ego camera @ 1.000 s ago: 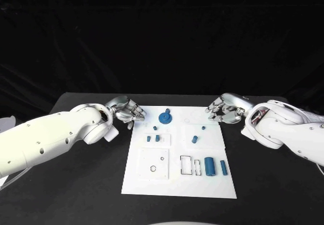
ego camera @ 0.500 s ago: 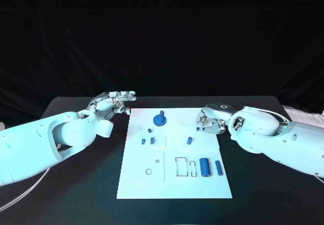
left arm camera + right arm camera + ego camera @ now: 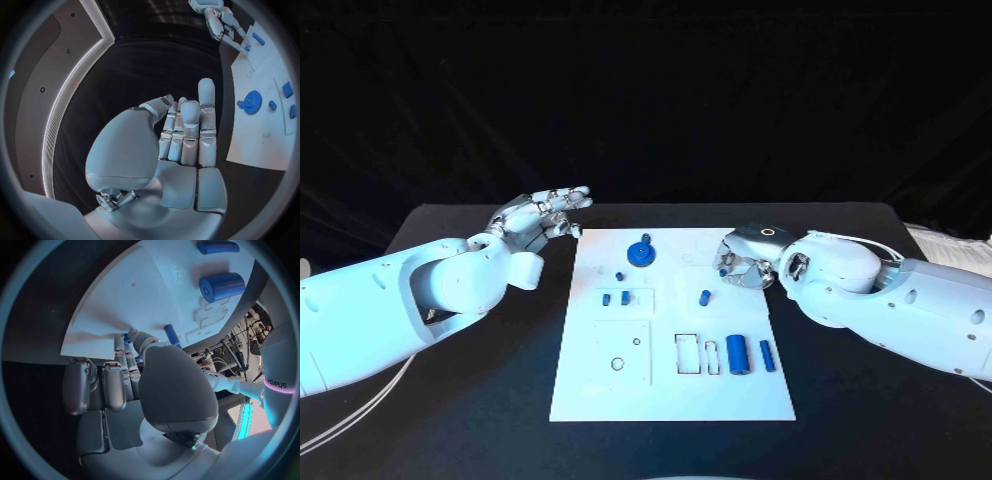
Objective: Assemble the parts on the task board
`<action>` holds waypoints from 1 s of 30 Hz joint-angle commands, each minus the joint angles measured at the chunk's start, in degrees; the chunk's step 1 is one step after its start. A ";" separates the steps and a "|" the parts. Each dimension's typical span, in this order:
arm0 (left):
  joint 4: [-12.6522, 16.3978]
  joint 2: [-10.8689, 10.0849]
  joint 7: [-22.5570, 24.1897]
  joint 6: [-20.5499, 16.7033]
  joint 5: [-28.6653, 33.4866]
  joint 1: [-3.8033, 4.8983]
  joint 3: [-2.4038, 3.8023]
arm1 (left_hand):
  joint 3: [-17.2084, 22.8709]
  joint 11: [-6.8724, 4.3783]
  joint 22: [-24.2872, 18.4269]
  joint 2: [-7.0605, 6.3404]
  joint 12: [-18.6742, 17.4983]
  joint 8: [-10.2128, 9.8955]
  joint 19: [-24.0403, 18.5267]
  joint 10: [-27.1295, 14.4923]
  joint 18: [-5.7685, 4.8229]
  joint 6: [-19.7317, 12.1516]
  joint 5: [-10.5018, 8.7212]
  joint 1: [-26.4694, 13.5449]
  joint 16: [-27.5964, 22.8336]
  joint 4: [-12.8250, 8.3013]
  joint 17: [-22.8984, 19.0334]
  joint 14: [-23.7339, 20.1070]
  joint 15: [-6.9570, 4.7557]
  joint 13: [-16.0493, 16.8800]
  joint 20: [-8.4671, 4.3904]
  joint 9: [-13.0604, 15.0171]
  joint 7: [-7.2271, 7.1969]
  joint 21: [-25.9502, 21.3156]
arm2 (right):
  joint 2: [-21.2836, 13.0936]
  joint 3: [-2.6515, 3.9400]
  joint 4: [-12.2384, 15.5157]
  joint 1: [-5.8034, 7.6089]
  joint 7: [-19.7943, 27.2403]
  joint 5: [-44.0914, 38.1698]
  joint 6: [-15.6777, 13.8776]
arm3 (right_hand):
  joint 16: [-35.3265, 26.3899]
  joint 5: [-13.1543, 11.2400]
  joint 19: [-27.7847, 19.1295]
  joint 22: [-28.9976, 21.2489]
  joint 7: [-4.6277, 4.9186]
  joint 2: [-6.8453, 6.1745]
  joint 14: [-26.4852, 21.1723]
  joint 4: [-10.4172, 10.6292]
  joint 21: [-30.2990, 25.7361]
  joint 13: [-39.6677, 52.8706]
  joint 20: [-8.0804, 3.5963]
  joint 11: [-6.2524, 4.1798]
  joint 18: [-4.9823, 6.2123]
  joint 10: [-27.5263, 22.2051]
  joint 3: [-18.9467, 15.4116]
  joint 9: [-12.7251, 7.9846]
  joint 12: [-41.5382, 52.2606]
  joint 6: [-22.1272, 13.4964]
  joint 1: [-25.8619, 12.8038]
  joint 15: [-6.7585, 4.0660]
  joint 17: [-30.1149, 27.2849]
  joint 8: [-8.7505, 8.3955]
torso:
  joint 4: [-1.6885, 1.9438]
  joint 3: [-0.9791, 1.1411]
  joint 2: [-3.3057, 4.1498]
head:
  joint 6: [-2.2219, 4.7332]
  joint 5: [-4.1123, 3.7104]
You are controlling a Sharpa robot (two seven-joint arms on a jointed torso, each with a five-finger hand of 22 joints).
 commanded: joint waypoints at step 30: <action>0.38 -0.23 0.45 0.75 -0.51 0.03 0.00 | -0.25 0.01 -0.32 0.09 0.58 0.25 -0.49 -0.60 1.06 -0.03 0.28 -0.24 -0.63 -0.86 -0.84 -0.54 -0.02 0.05 -0.08 -0.12 -0.02 -0.49 | 0.66 -0.06 1.53 -0.98 -3.43 -6.41 -1.66 | 0.63 -3.96 1.01 2.49 -0.94 3.45 3.92 -3.29 1.38 -2.62 -1.12 -1.38 -0.16 6.76 4.27 1.68 0.07 5.63 0.04 -1.11 3.87 1.58 | 0.04 0.01 -0.15 | -0.23 -0.15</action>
